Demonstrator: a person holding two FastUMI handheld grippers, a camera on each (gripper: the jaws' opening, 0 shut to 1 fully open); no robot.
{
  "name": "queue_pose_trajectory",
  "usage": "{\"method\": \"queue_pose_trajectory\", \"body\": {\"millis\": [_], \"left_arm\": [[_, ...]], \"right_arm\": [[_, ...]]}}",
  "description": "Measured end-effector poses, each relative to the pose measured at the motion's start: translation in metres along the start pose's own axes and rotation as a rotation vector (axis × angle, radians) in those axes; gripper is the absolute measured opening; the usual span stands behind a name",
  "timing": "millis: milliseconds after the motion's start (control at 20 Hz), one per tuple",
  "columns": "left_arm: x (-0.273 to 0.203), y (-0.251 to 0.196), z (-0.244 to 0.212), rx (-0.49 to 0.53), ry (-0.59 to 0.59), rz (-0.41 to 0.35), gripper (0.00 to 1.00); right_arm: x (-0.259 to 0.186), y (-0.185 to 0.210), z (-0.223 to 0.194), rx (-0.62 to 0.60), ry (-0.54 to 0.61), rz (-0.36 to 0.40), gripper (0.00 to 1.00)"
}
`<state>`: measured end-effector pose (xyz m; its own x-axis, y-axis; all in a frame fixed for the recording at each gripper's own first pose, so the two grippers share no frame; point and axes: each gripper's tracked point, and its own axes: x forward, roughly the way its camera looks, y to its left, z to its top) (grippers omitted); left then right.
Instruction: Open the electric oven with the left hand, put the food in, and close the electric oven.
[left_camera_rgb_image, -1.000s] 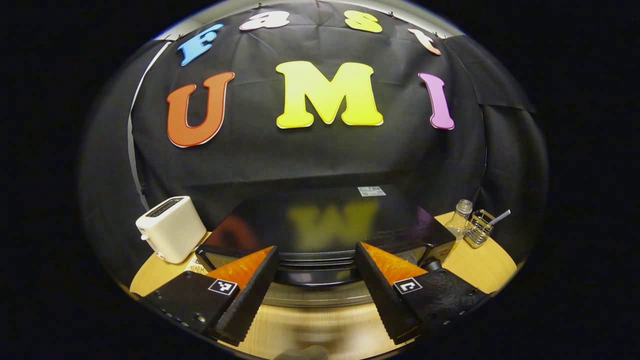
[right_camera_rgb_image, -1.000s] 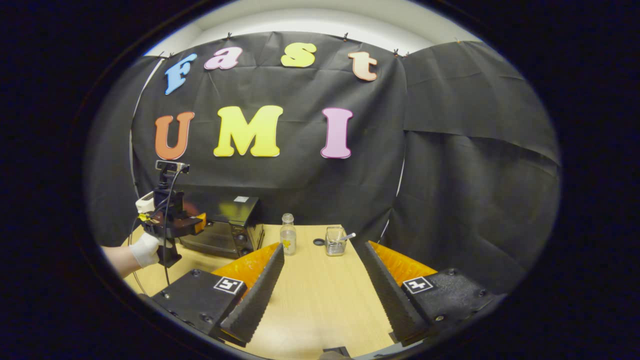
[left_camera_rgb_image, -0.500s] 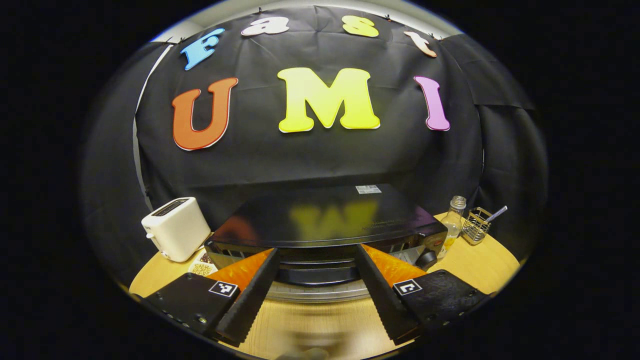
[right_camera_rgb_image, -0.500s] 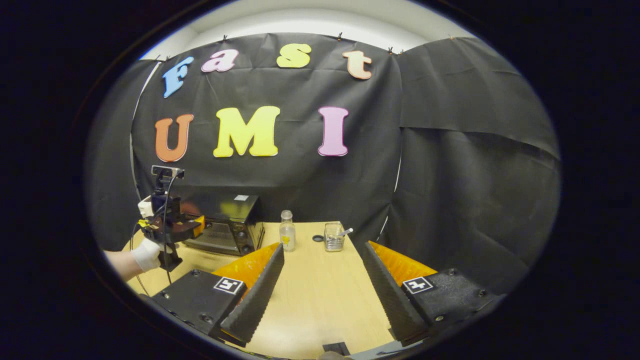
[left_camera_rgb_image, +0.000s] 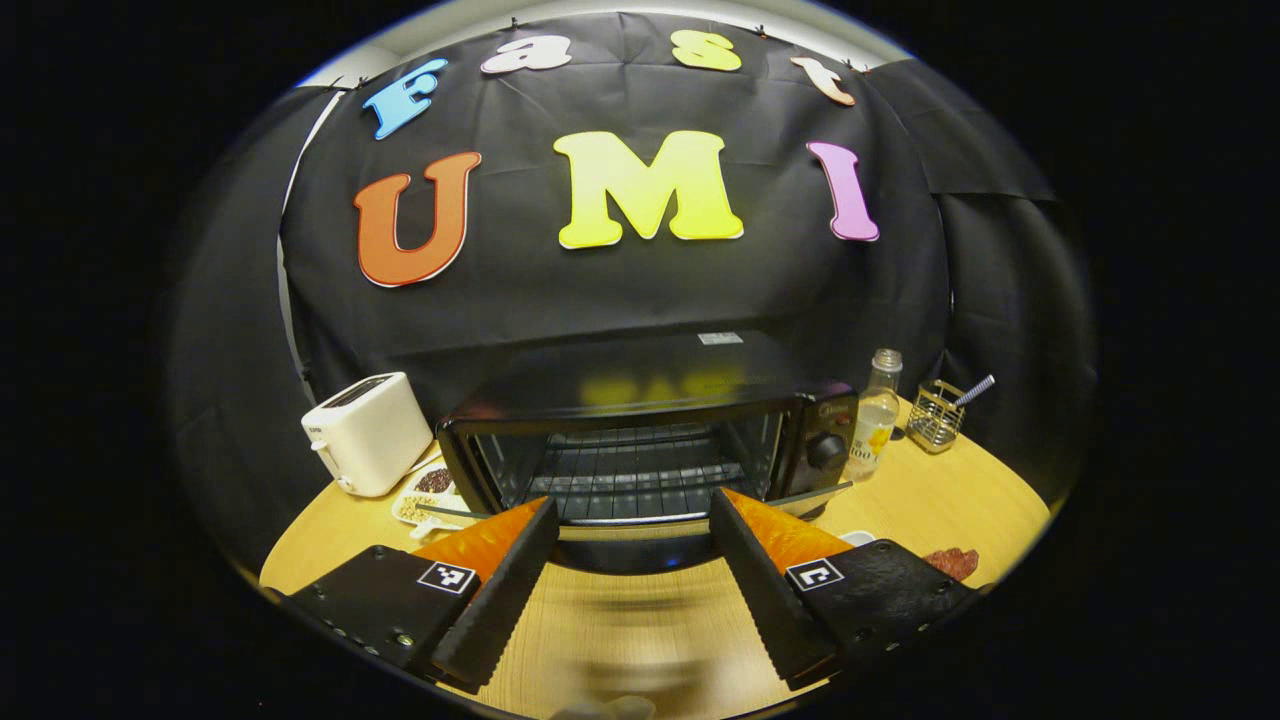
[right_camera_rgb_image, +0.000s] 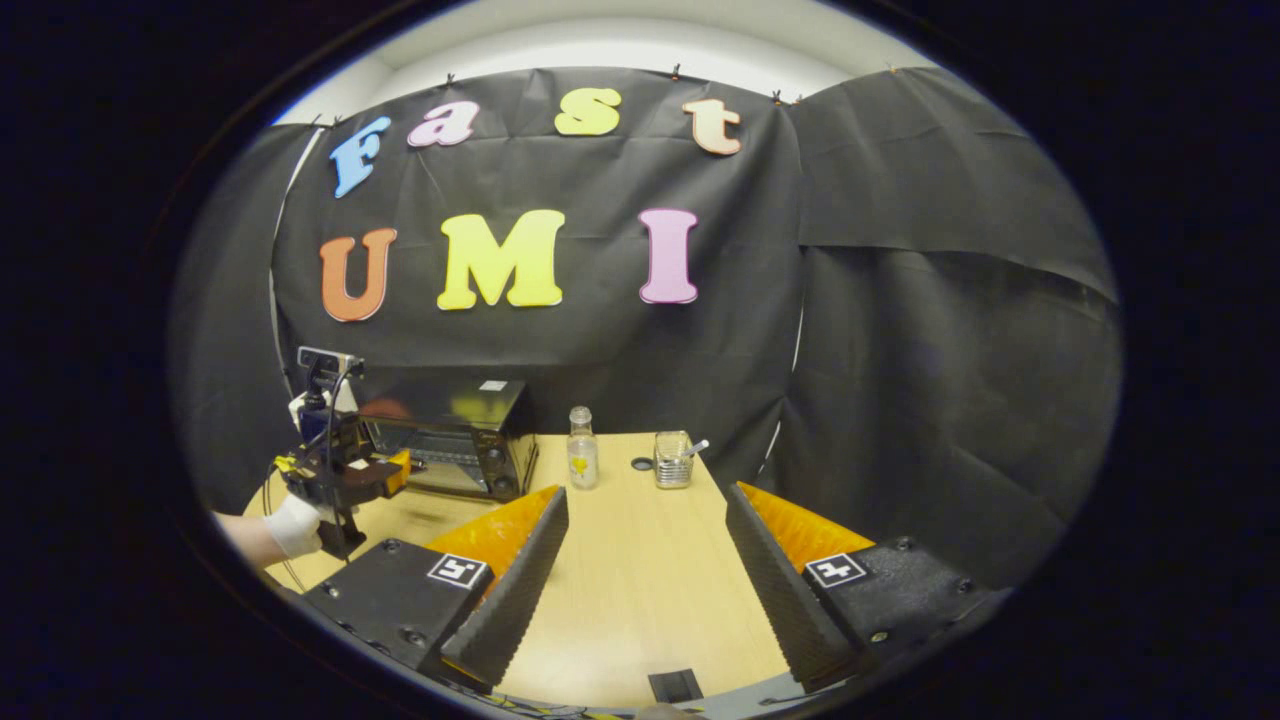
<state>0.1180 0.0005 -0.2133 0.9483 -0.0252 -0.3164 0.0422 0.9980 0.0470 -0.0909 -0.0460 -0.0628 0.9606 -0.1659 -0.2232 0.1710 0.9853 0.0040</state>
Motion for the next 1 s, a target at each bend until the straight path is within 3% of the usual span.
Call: {"method": "queue_pose_trajectory", "body": {"millis": [500,1000], "left_arm": [[-0.031,-0.007,-0.091,-0.007,0.147,-0.022,0.97],[-0.028,-0.016,-0.146,-0.016,0.29,-0.057,0.97]], "right_arm": [[-0.003,0.003,-0.023,-0.009,0.032,-0.003,1.0],[0.012,0.018,-0.052,-0.026,0.112,0.018,0.97]]}}
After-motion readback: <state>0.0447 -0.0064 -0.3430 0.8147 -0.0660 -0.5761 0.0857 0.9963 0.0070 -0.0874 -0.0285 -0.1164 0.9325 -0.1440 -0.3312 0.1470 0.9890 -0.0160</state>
